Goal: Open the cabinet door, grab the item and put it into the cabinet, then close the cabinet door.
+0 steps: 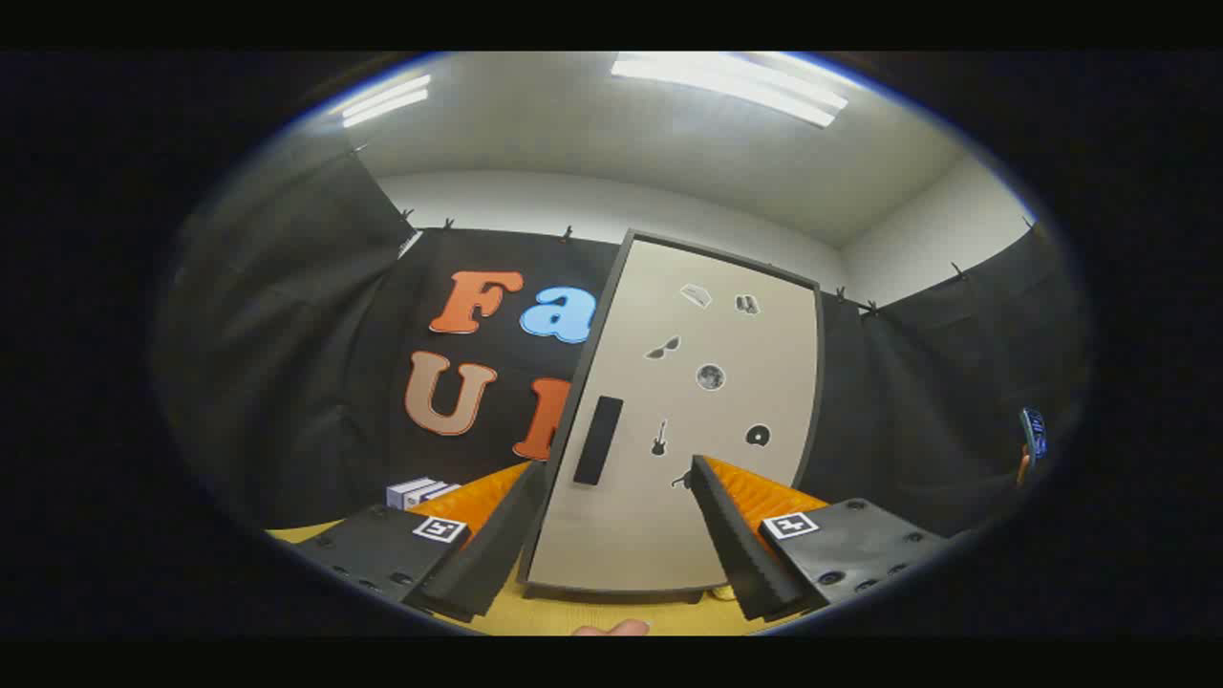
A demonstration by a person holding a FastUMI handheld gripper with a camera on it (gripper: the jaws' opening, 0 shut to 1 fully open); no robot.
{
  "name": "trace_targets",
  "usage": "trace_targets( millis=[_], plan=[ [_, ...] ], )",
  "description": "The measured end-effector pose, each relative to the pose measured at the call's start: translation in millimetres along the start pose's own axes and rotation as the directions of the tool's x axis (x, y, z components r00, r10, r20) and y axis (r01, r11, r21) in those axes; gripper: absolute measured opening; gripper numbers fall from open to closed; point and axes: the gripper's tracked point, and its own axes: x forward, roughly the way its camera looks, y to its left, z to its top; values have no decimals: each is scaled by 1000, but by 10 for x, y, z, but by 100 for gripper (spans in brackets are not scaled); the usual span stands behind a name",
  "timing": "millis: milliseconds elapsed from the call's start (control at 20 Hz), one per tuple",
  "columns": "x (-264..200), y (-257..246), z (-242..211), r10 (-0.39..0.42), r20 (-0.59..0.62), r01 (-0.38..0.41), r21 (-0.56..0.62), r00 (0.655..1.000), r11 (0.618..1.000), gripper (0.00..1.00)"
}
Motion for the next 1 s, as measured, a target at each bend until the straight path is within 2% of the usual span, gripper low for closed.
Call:
trace_targets(
  millis=[1000],
  plan=[
    [38, -81, -12, -5, 9, 4, 13, 1000, 1000, 97]
  ],
)
